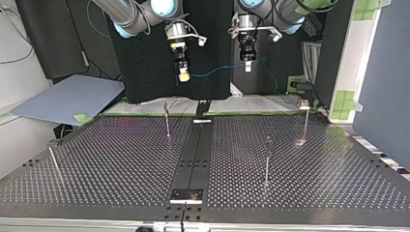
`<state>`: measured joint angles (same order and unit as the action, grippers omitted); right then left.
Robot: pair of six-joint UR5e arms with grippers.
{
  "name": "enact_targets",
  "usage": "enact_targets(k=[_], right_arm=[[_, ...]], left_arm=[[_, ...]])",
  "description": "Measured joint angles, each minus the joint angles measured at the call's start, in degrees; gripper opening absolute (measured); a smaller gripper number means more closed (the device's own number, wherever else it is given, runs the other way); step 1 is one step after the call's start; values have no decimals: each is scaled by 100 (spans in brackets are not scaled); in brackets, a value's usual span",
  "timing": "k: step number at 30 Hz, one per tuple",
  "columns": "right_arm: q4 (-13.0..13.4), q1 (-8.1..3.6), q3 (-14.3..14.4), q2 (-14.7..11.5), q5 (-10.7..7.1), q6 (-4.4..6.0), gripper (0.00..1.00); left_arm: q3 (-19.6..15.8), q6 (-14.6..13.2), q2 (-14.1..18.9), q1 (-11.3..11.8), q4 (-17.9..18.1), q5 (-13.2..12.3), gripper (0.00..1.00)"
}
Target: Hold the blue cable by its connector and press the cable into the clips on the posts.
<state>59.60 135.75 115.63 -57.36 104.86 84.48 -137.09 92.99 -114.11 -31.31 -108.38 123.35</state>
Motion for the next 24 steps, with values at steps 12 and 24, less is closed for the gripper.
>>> enact_targets(k=[12, 24], right_arm=[[-1, 0, 0, 0, 0, 0, 0], [-490, 34, -129, 356, 103, -155, 0]], left_arm=[[0, -1, 0, 0, 0, 0, 0], [0, -533, -532, 532, 249, -164, 0]])
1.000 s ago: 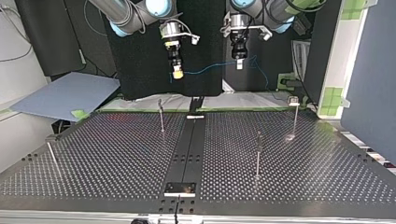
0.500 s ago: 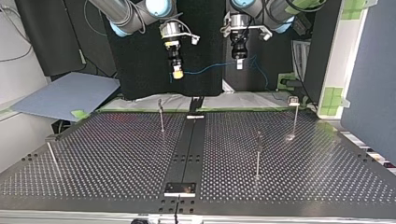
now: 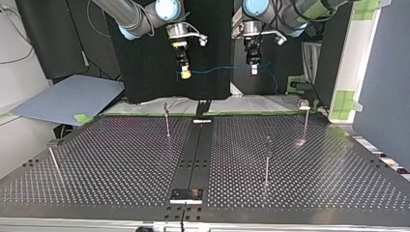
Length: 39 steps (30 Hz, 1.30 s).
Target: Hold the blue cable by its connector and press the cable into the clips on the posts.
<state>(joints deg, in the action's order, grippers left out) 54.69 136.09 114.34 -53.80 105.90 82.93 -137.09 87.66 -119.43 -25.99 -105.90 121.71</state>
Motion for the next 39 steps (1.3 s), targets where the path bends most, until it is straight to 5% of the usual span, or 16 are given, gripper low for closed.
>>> enact_targets(k=[10, 16, 21, 28, 34, 39], right_arm=[[-534, 1, -2, 21, 2, -3, 0], [-596, -9, -6, 26, 0, -3, 0], [-646, -3, -125, -107, 55, 123, 0], [-665, 6, -184, -530, -145, 509, 0], [-648, 12, -186, -857, -431, 586, 0], [-640, 16, -187, -1126, -496, 602, 0]], left_arm=[[0, -605, -607, 607, 6, -3, 0], [9, -908, -806, 873, -23, -20, 0], [31, -971, -648, 978, -210, 68, 0], [34, -761, -307, 989, -554, 179, 0], [34, -734, 29, 985, -888, 75, 0], [35, -694, 263, 982, -1123, 61, 0]])
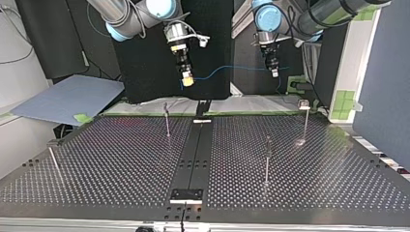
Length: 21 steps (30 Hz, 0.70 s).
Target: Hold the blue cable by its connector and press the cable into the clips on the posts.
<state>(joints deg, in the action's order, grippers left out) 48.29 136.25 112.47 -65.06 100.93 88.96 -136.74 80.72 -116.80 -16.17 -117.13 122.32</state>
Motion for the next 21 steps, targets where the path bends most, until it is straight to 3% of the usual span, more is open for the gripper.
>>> enact_targets(k=[7, 21], right_arm=[[32, -14, -7, -306, -130, 41, 0], [-118, 5, -276, -51, -305, 83, 0]], left_arm=[[0, 177, 383, 13, -382, -37, 0], [470, 569, 1143, 40, -1141, -189, 0]])
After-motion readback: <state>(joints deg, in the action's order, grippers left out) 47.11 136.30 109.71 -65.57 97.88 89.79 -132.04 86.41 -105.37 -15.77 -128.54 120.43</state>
